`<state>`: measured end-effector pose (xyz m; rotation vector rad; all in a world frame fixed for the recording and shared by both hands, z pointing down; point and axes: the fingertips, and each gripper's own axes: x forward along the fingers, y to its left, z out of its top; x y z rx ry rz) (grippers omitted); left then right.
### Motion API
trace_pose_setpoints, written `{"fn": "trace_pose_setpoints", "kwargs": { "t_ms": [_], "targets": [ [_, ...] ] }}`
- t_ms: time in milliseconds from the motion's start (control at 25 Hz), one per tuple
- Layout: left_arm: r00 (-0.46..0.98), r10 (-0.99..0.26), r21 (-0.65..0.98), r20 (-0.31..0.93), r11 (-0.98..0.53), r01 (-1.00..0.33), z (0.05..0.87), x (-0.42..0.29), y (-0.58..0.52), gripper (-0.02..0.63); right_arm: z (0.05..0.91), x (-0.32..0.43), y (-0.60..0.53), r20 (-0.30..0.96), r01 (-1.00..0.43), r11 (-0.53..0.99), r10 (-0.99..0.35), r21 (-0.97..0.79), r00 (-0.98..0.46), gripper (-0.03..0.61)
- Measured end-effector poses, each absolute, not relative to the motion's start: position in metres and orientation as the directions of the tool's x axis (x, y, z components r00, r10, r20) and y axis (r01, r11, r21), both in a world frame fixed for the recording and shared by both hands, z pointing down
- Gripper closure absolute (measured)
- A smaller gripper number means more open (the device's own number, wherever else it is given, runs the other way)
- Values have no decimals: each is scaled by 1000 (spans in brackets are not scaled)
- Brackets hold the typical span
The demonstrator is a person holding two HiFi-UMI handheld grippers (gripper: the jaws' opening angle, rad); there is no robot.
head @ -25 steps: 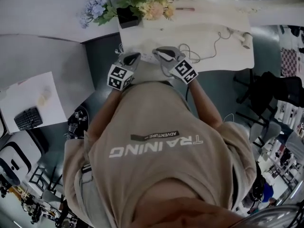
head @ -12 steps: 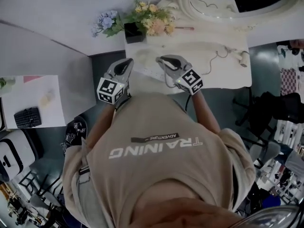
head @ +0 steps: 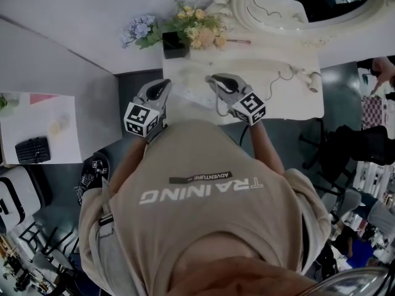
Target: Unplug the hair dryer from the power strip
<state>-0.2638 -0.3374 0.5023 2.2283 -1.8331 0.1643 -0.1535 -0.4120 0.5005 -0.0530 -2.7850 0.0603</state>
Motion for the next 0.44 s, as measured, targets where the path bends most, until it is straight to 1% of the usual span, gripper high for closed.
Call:
{"fn": "trace_pose_setpoints", "kwargs": {
  "t_ms": [240, 440],
  "targets": [
    [222, -938, 116, 266, -198, -973, 513, -265, -343, 607, 509, -159, -410, 372, 73, 996, 84, -44, -924, 505],
    [216, -938, 132, 270, -186, -974, 520, -269, -346, 607, 522, -160, -411, 389, 85, 995, 100, -57, -916, 505]
  ]
}}
